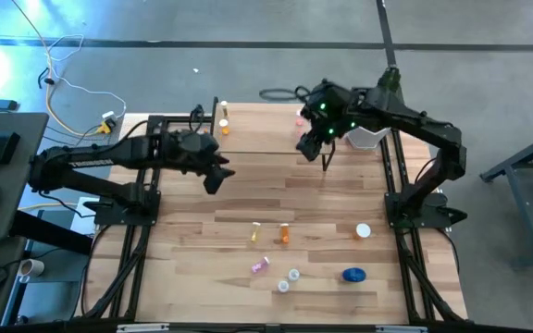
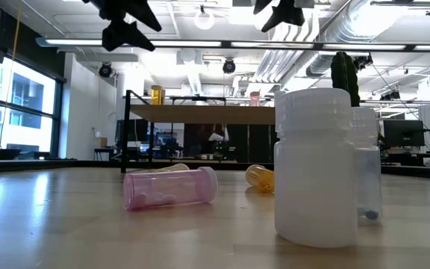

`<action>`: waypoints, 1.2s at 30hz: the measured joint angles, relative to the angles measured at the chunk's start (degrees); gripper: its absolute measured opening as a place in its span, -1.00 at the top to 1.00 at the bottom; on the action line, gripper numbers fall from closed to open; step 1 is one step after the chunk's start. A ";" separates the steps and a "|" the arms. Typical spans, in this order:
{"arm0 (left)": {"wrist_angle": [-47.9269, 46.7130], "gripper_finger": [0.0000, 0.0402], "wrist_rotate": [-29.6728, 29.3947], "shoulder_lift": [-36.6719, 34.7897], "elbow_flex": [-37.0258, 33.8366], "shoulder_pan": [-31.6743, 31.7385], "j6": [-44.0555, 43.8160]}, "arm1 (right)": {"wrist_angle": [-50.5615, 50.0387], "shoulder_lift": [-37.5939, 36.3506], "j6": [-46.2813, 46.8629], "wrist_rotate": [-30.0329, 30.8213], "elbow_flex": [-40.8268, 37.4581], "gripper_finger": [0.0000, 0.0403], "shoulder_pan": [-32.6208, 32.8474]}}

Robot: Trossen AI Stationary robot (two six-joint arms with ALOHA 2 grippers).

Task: Pick and place medicine bottles onto shelf by color
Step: Put the orange pill bottle on the shelf

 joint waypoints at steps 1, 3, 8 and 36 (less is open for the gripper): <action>1.58 -0.13 -0.45 -0.51 -1.22 -0.87 -0.84 | 0.03 0.00 0.68 -0.03 -0.76 -0.04 0.86; 3.62 -0.13 -1.37 -1.31 -3.23 -2.57 -2.94 | -0.15 0.00 2.05 -0.41 -2.11 -0.04 2.50; 4.98 -0.13 -4.91 -2.76 -6.34 -6.55 -4.44 | -0.12 0.00 6.07 -0.38 -5.36 -0.04 7.41; 5.58 -0.13 -11.19 -5.21 -8.47 -13.28 -5.74 | 18.52 0.00 39.94 10.73 -27.83 -0.04 26.44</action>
